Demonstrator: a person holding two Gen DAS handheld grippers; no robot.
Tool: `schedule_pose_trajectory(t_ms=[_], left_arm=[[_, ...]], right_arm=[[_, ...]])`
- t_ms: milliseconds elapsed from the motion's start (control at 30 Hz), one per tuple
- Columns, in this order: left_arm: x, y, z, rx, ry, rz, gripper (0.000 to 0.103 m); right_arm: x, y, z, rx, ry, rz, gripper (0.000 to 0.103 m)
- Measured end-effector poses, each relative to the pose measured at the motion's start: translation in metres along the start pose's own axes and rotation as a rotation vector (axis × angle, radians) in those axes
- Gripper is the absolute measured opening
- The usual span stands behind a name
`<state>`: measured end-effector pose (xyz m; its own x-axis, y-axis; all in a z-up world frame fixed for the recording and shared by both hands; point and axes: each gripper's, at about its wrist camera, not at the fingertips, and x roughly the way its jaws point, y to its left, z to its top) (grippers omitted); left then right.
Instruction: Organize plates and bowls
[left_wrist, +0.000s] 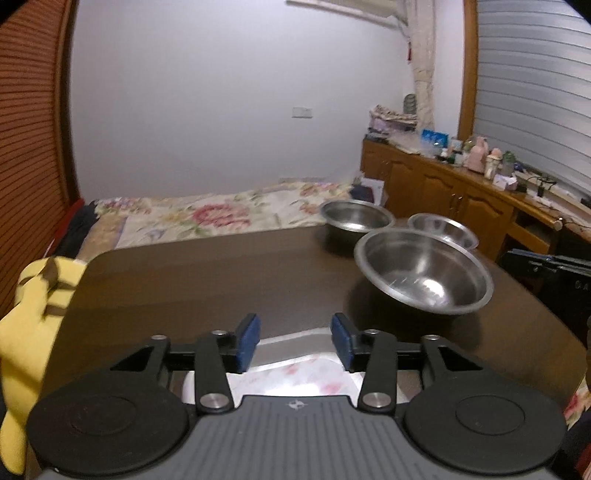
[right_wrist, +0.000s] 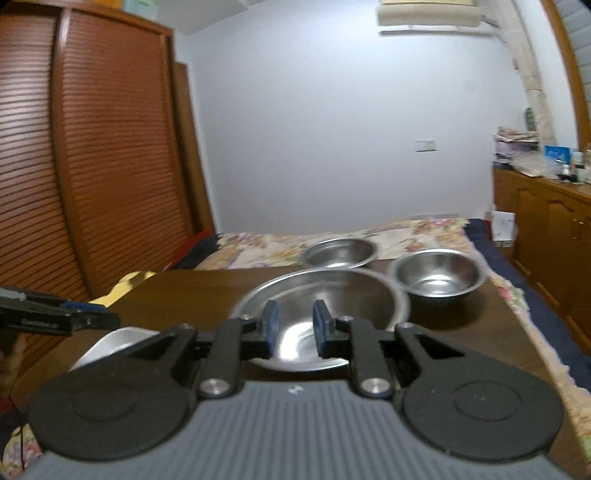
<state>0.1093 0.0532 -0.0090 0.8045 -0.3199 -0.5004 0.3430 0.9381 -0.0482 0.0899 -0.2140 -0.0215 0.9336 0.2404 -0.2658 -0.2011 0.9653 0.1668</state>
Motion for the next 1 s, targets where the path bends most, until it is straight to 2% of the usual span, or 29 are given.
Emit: schedule_pose_trajectory(t_ms=[100,333,433,500,767,1000], left_arm=[[0.016,-0.015,0.008,0.005,-0.005,-0.038,0.059],[0.052,-0.047,0.02,0.039,0.031,-0.077,0.059],[0.062,-0.052,0.024,-0.008,0.042,-0.095,0.059],[0.068,-0.054,0.027,-0.038,0.043,-0.096,0.058],[0.081,-0.059,0.028,-0.099,0.046,-0.048,0.052],[0.084,-0.057,0.021,-0.131,0.053,-0.036,0.05]], right_arm=[[0.004,-0.015,-0.001,-0.021,-0.015,-0.039,0.023],[0.034,-0.043,-0.003,0.016,0.0,-0.07,0.042],[0.045,-0.05,-0.001,0.026,0.014,-0.06,0.043],[0.052,-0.056,0.001,0.04,0.031,-0.042,0.048],[0.078,-0.071,0.003,0.055,0.102,0.05,0.049],[0.087,-0.079,0.006,0.068,0.153,0.067,0.049]])
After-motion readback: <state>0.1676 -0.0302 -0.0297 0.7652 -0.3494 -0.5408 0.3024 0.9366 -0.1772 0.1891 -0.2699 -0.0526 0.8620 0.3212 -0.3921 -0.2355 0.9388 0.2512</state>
